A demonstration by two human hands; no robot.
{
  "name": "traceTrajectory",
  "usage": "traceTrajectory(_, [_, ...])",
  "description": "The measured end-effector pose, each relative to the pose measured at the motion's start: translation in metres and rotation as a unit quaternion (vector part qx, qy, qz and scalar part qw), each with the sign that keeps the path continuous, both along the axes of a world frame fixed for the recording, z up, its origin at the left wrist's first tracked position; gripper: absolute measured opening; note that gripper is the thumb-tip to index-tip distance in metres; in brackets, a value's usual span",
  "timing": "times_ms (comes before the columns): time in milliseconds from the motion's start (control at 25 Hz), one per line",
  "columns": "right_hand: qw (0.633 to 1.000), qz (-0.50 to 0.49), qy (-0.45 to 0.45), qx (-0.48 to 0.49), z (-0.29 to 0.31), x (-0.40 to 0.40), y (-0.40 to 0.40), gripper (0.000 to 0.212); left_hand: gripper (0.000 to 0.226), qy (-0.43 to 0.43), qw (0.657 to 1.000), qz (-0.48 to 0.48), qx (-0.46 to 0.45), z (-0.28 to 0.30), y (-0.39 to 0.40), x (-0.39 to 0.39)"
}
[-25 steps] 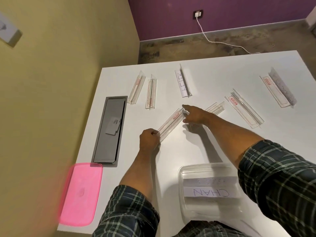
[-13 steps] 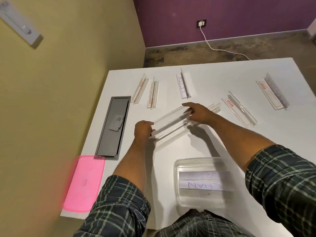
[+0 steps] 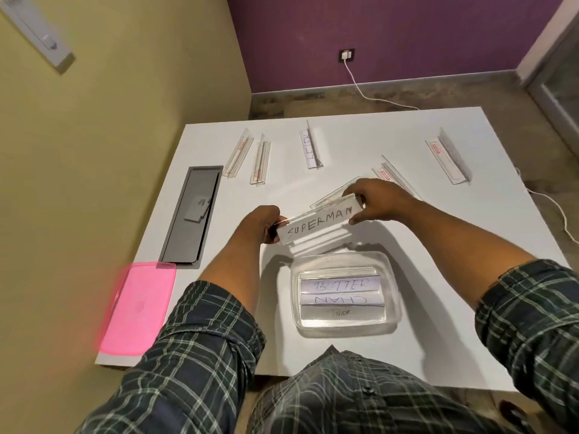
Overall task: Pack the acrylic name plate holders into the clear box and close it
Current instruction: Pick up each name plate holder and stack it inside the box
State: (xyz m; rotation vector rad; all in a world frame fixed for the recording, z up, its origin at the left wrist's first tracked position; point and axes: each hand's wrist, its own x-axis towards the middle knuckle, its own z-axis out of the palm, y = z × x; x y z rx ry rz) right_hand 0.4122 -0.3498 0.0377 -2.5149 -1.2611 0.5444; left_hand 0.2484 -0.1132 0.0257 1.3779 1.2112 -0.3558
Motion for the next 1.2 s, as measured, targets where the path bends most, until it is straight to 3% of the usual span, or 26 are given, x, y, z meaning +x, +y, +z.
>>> traceTrajectory(120, [0.998,0.035,-0.038,-0.021,0.003,-0.011,-0.029,0.064,0.026,0.017,0.990,-0.126,0.063,0.001,-0.012,-0.001])
traceTrajectory(280, [0.991,0.103,-0.072,-0.037,-0.006,-0.026,-0.061,0.060,0.026,0.072,0.923,-0.360,0.119,0.006,-0.033,-0.009])
traceTrajectory(440, [0.984,0.141,-0.104,-0.030,-0.025,-0.040,-0.087,0.059,0.015,0.060,0.902,-0.413,0.111,0.001,-0.051,-0.015])
traceTrajectory(600, [0.984,0.141,-0.108,-0.026,-0.036,-0.049,-0.102,0.059,0.043,-0.010,0.895,-0.425,0.135,-0.007,-0.050,-0.025])
traceTrajectory(800, [0.972,0.175,-0.156,-0.029,-0.045,-0.066,-0.099,0.055,0.040,-0.038,0.865,-0.464,0.186,-0.022,-0.050,-0.035])
traceTrajectory(960, [0.962,0.172,-0.206,-0.054,-0.058,-0.079,-0.098,0.053,0.032,-0.014,0.803,-0.518,0.295,-0.029,-0.056,-0.039])
traceTrajectory(1080, [0.953,0.177,-0.236,-0.069,-0.064,-0.084,-0.098,0.051,0.027,0.000,0.732,-0.558,0.391,-0.036,-0.066,-0.044])
traceTrajectory(1200, [0.942,0.207,-0.248,-0.088,-0.066,-0.089,-0.094,0.050,0.025,0.009,0.677,-0.601,0.425,-0.046,-0.076,-0.050])
